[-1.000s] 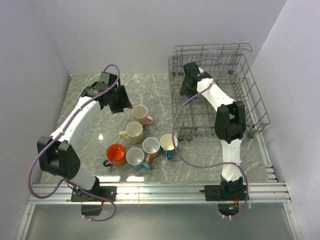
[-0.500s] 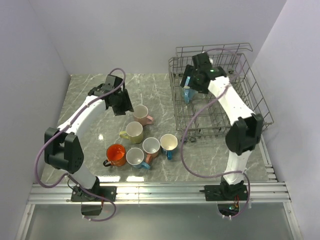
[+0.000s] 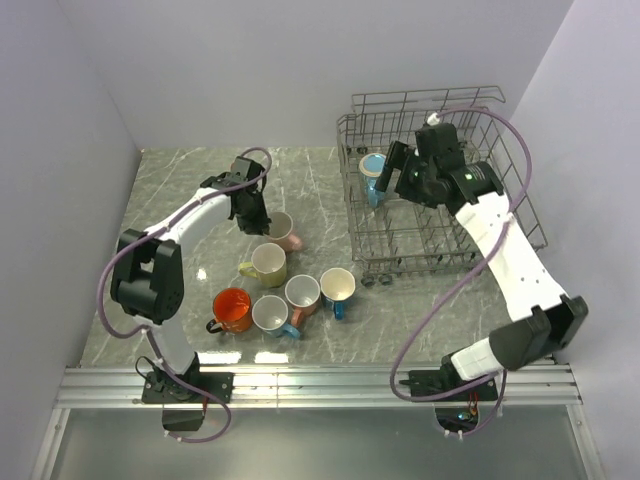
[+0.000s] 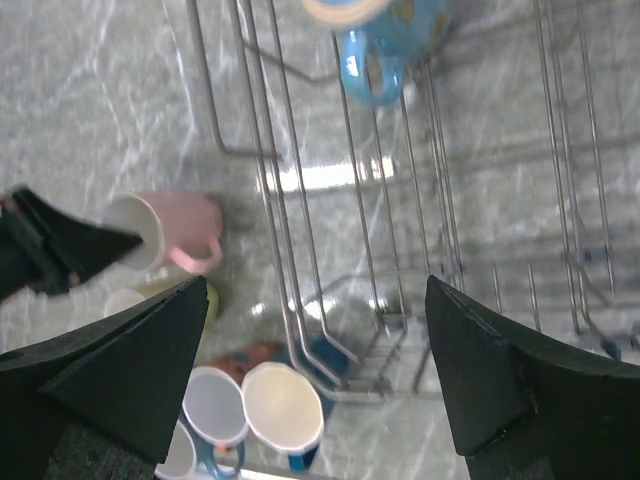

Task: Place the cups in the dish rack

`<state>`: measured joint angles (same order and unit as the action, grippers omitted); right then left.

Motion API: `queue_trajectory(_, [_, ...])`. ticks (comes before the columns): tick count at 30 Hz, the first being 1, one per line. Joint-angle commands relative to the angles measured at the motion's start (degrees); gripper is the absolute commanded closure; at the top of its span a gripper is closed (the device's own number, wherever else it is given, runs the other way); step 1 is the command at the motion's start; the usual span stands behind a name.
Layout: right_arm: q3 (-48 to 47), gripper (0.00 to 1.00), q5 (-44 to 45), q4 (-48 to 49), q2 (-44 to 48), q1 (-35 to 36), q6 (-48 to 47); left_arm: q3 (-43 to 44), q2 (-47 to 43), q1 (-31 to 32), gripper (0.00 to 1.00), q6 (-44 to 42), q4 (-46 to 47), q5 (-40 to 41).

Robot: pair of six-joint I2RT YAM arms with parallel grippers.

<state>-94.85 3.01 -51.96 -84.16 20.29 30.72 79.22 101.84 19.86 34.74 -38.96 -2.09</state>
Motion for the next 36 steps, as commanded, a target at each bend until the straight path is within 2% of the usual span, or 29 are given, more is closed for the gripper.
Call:
queue_trajectory(1, [5.0, 0.04, -1.51, 1.25, 5.75, 0.36, 0.31, 2.43, 1.95, 0.09, 0.91, -1.78, 1.78, 0.68])
queue_trajectory(2, [6.76, 0.04, -1.6, 1.34, 7.5, 0.27, 0.31, 3.21, 2.65, 0.01, 1.0, -1.78, 1.78, 1.03])
queue_trajectory(8, [9.94, 0.04, -2.82, 1.34, 10.94, 0.27, 0.31, 7.51, 1.61, -0.6, 1.0, -2.66, -0.67, 1.91])
queue_trajectory(10, [9.95, 0.04, -6.68, 2.04, 11.65, 0.36, 0.39, 10.5, 1.26, -1.22, 1.0, -2.75, -2.43, 1.91])
queue_trajectory(12, [9.77, 0.05, -11.77, 4.76, 12.0, 0.36, 0.92, 12.62, -0.06, -2.45, 1.0, -2.23, -3.14, 1.91])
queue_trajectory(16, [11.0, 0.05, -31.86, 13.1, 11.21, 0.36, 7.22, 17.97, -3.57, -4.12, 1.0, 0.23, -3.05, -1.51])
queue_trajectory(17, [11.7, 0.04, -34.71, 17.99, 10.86, 0.36, 8.99, 18.68, -4.97, -4.21, 1.0, 0.76, -2.79, -2.39])
queue_trajectory(20, [15.39, 0.04, -42.7, 28.53, 9.81, 0.27, 17.33, 18.69, -9.09, -4.21, 1.0, 2.69, 1.06, -8.53])
queue_trajectory(22, [16.97, 0.04, -46.14, 33.92, 9.28, 0.36, 24.6, 15.64, -13.74, -4.21, 1.0, 4.98, 7.65, -13.78])
queue_trajectory(26, [19.78, 0.04, -52.21, 52.69, 7.44, 0.89, 39.04, 9.82, -21.67, -4.21, 1.0, 9.55, 19.42, -19.79])
queue_trajectory(28, [21.72, 0.04, -52.57, 59.58, 6.91, 1.68, 47.01, 6.15, -25.44, -4.21, 1.0, 12.45, 26.26, -21.63])
queue_trajectory(32, [23.74, 0.04, -52.05, 74.25, 4.71, 3.78, 57.42, 2.7, -28.8, -4.21, 1.0, 15.18, 31.83, -25.15])
queue_trajectory(36, [21.91, 0.04, -51.35, 77.8, 2.51, 6.77, 61.03, -0.64, -31.09, -4.21, 1.0, 18.6, 37.02, -26.21])
